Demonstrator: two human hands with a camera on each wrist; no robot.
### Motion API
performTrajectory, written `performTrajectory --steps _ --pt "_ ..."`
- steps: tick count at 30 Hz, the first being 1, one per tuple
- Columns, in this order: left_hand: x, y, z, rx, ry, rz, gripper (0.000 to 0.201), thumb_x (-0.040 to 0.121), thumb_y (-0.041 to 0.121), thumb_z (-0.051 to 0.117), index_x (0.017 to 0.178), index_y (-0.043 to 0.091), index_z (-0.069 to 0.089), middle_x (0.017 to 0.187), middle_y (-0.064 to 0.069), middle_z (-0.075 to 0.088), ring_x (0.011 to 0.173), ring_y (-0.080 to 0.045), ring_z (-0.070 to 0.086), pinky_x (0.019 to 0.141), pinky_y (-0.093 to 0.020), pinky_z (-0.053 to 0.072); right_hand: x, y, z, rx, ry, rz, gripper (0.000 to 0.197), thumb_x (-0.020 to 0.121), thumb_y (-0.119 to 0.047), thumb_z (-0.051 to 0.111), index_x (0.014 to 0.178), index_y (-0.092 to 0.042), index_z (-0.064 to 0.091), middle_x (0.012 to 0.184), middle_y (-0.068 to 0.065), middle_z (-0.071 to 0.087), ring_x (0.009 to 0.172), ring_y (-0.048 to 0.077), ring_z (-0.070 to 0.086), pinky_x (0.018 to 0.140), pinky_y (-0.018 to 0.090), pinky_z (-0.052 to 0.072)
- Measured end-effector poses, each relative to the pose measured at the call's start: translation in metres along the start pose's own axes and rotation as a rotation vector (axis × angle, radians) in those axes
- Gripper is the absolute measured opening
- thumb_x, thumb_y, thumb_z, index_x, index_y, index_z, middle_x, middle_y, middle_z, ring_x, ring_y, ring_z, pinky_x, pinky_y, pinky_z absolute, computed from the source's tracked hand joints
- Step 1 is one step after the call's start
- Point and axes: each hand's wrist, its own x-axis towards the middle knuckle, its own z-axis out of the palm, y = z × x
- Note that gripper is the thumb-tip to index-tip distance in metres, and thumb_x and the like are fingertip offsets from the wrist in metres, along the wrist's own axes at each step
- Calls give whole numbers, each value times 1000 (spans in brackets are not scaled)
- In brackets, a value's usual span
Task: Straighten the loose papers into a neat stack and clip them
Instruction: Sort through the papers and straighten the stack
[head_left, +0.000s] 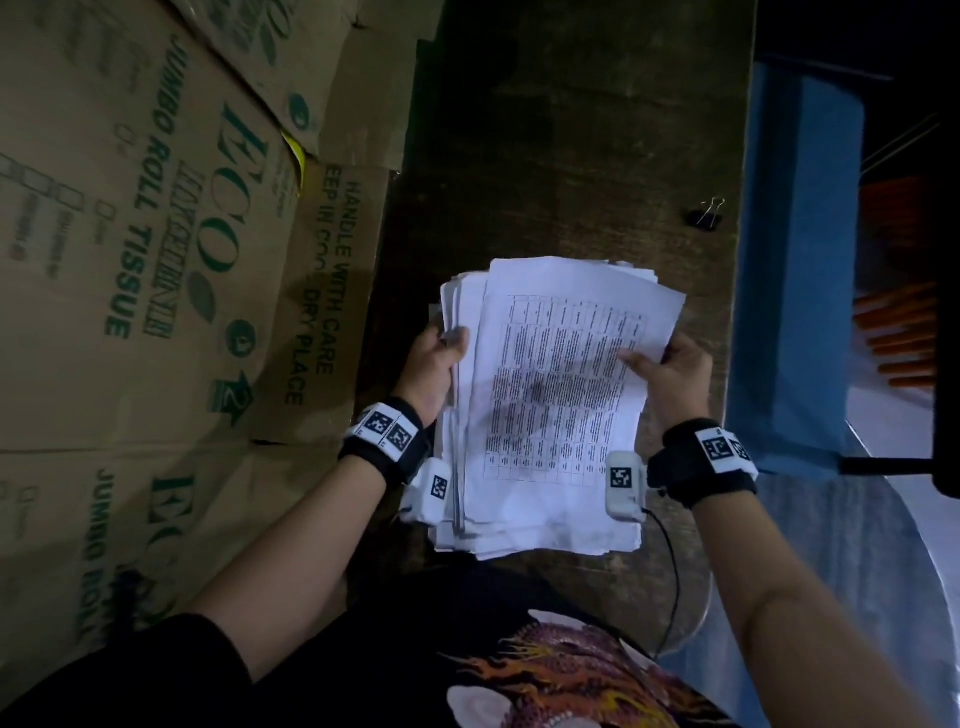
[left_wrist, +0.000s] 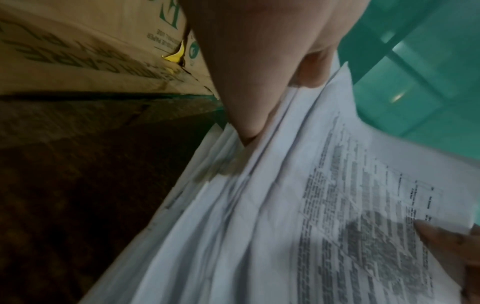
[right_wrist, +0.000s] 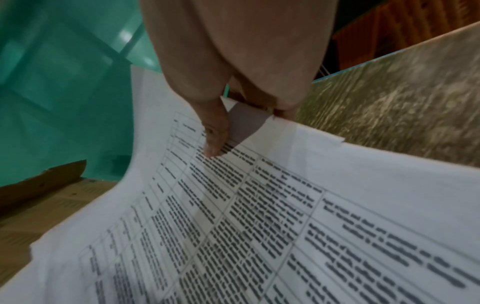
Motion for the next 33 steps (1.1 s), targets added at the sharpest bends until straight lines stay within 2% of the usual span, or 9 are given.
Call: performTrajectory --steps 3,7,13,16,18,21,24,29,33 --pt "8 -5 -2 62 73 -27 29 93 23 50 121 29 56 127 -1 62 122 -22 56 103 -43 43 7 7 0 -30 -34 47 33 76 8 73 101 -12 65 105 9 71 102 28 68 93 51 52" --pt "16 -10 1 181 133 -12 35 96 9 50 129 22 51 126 -2 60 118 -21 57 106 -47 42 17 5 9 -362 -140 33 59 79 3 73 131 -6 48 123 12 62 113 28 61 91 37 50" --pt "20 -19 12 399 140 4 86 87 8 67 152 18 11 148 8 24 134 -4 23 102 -12 20 27 4 29 -681 -390 -14 90 81 -5 74 149 -12 16 145 13 41 130 30 43 101 44 42" --pt "27 -25 11 449 216 36 64 90 10 62 146 17 30 144 -7 45 132 -22 44 113 -37 33 31 3 37 -962 -333 -76 103 79 -28 78 152 -10 7 156 15 15 144 36 12 116 56 15" --pt "29 -29 9 386 243 17 49 92 10 59 137 16 42 126 0 57 117 -15 56 102 -33 45 28 -14 46 -993 -193 -178 99 80 -33 77 151 -13 12 154 15 14 143 35 8 114 56 10" --pt "28 -33 6 263 217 15 34 92 1 56 118 22 50 98 15 54 80 19 55 75 -9 43 27 -42 63 -997 -235 -518 79 79 -29 76 145 -29 33 150 5 26 138 26 18 110 56 15" --pt "29 -36 0 187 188 52 27 87 -9 58 102 13 57 93 3 62 78 7 59 70 -8 46 34 -54 82 -1078 -440 -804 69 72 -27 80 135 -29 51 144 -6 41 131 18 28 98 49 26" --pt "26 -33 -7 99 26 30 29 82 -13 61 105 5 58 97 -5 65 80 5 62 72 -12 49 55 -44 103 -1108 -667 -838 28 69 -13 81 94 -17 72 101 3 72 100 29 63 90 44 33" --pt "26 -32 -13 -56 -154 30 55 72 18 75 122 8 55 121 -13 60 113 -14 59 94 -24 48 53 -54 95 -1029 -679 -545 30 79 -1 71 101 -21 77 104 3 75 101 26 67 89 41 51"
